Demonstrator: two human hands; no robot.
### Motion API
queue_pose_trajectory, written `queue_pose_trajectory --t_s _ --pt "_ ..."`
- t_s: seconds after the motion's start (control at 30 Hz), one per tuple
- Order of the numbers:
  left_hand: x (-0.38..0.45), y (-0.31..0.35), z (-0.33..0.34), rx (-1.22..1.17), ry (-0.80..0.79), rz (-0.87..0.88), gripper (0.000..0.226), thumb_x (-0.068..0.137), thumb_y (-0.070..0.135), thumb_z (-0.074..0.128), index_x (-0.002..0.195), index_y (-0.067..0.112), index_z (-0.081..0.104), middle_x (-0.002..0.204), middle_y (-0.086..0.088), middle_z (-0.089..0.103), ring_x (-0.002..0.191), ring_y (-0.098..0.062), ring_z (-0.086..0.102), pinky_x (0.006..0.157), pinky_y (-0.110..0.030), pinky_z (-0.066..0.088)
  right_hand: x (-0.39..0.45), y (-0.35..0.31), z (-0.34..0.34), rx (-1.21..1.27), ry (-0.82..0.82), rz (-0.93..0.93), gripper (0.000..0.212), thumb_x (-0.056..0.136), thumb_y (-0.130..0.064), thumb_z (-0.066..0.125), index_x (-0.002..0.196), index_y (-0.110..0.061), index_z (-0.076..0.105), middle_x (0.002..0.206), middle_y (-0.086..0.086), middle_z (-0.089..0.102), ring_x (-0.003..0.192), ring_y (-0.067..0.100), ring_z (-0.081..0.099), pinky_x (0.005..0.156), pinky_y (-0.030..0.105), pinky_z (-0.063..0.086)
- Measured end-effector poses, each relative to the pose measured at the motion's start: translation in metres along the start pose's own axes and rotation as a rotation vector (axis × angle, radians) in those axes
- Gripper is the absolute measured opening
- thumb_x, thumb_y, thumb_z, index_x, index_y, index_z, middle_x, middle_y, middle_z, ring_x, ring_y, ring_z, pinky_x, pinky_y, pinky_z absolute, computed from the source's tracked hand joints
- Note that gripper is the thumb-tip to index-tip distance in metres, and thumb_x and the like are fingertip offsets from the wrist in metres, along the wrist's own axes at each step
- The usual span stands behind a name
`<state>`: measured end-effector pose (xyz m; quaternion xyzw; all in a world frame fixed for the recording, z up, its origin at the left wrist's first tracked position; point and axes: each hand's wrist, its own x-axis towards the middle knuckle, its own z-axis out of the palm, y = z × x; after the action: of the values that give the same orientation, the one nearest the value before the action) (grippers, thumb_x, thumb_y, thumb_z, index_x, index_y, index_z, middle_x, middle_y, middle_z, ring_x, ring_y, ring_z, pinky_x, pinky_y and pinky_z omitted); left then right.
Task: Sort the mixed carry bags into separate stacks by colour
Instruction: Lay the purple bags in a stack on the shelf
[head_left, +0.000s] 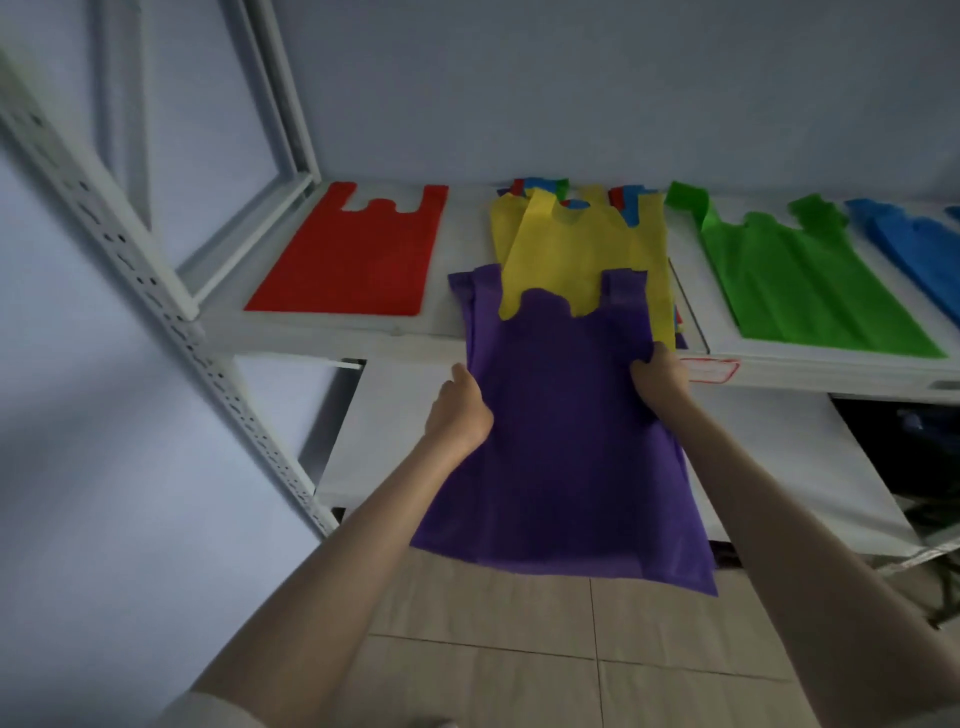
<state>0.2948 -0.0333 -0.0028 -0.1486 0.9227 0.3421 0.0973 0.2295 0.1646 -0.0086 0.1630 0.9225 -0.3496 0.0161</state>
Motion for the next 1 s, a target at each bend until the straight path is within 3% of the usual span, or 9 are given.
queue_pose_trajectory --t_s 0.2,0.3,0.4,0.5,0.6,0.7,0.83,0.9,1.0 --pt "-0.025 -0.067 -0.013 -0.083 -0.01 -0.077 0.043 0.094 0.001 0.039 0.136 0.0 0.03 0.129 -0.021 0.052 0.113 -0.035 0.056 0.08 -0.033 0.044 -0.051 -0.003 0.049 0.063 -0.079 0.04 0.037 0.093 -0.004 0.039 0.127 0.009 0.041 0.131 0.031 0.049 0.12 0.043 0.047 0.093 0.039 0.041" --pt "-0.035 -0.108 -0.017 -0.077 -0.038 -0.114 0.039 0.094 0.001 0.04 0.132 0.0 0.034 0.125 -0.019 0.054 0.11 -0.033 0.058 0.075 -0.03 0.043 -0.079 -0.004 0.081 0.088 -0.131 0.062 0.035 0.093 -0.002 0.037 0.126 0.009 0.042 0.129 0.03 0.05 0.117 0.04 0.05 0.081 0.037 0.041" --pt "-0.037 -0.149 -0.013 -0.07 -0.05 -0.168 0.035 0.092 0.004 0.041 0.127 0.001 0.037 0.123 -0.019 0.056 0.11 -0.035 0.057 0.089 -0.038 0.049 -0.099 -0.002 0.116 0.082 -0.168 0.092 0.034 0.094 -0.002 0.035 0.125 0.008 0.043 0.127 0.028 0.052 0.113 0.039 0.053 0.071 0.028 0.032" --pt "-0.037 -0.181 -0.007 -0.036 -0.104 -0.217 0.035 0.092 0.008 0.041 0.126 0.003 0.037 0.124 -0.018 0.055 0.114 -0.036 0.054 0.096 -0.046 0.047 -0.109 0.005 0.146 0.061 -0.222 0.118 0.034 0.093 -0.002 0.035 0.125 0.008 0.043 0.126 0.028 0.052 0.1 0.036 0.053 0.066 0.025 0.033" --pt "-0.021 -0.203 -0.003 -0.041 -0.12 -0.243 0.036 0.093 0.008 0.041 0.128 0.001 0.037 0.129 -0.023 0.05 0.102 -0.03 0.055 0.079 -0.035 0.046 -0.103 0.007 0.169 0.035 -0.274 0.135 0.034 0.093 -0.002 0.035 0.125 0.007 0.043 0.125 0.028 0.053 0.087 0.024 0.044 0.062 0.025 0.034" --pt "0.003 -0.217 -0.001 -0.055 -0.134 -0.251 0.035 0.093 0.006 0.041 0.127 0.0 0.038 0.129 -0.023 0.049 0.09 -0.026 0.052 0.07 -0.031 0.042 -0.082 0.004 0.191 -0.001 -0.296 0.137 0.034 0.093 -0.003 0.036 0.125 0.007 0.044 0.124 0.028 0.053 0.09 0.029 0.048 0.069 0.031 0.038" --pt "0.048 -0.223 0.001 -0.026 -0.135 -0.259 0.033 0.093 0.003 0.041 0.125 -0.002 0.039 0.122 -0.021 0.055 0.11 -0.035 0.055 0.083 -0.036 0.045 -0.037 -0.007 0.22 -0.029 -0.356 0.149 0.035 0.093 -0.005 0.036 0.126 0.005 0.042 0.124 0.026 0.053 0.088 0.025 0.045 0.072 0.031 0.036" --pt "0.074 -0.225 0.002 -0.002 -0.14 -0.249 0.031 0.092 0.002 0.041 0.123 -0.002 0.04 0.119 -0.021 0.058 0.109 -0.036 0.057 0.092 -0.041 0.046 -0.009 -0.013 0.236 -0.03 -0.386 0.169 0.038 0.092 -0.005 0.036 0.128 0.004 0.04 0.125 0.026 0.052 0.089 0.026 0.045 0.073 0.032 0.037" --pt "0.113 -0.234 0.007 0.011 -0.154 -0.271 0.032 0.091 0.002 0.041 0.123 -0.001 0.039 0.118 -0.02 0.058 0.106 -0.036 0.058 0.092 -0.044 0.049 0.029 -0.023 0.266 -0.005 -0.444 0.242 0.041 0.09 -0.006 0.041 0.13 0.004 0.038 0.125 0.027 0.051 0.09 0.027 0.046 0.071 0.033 0.038"
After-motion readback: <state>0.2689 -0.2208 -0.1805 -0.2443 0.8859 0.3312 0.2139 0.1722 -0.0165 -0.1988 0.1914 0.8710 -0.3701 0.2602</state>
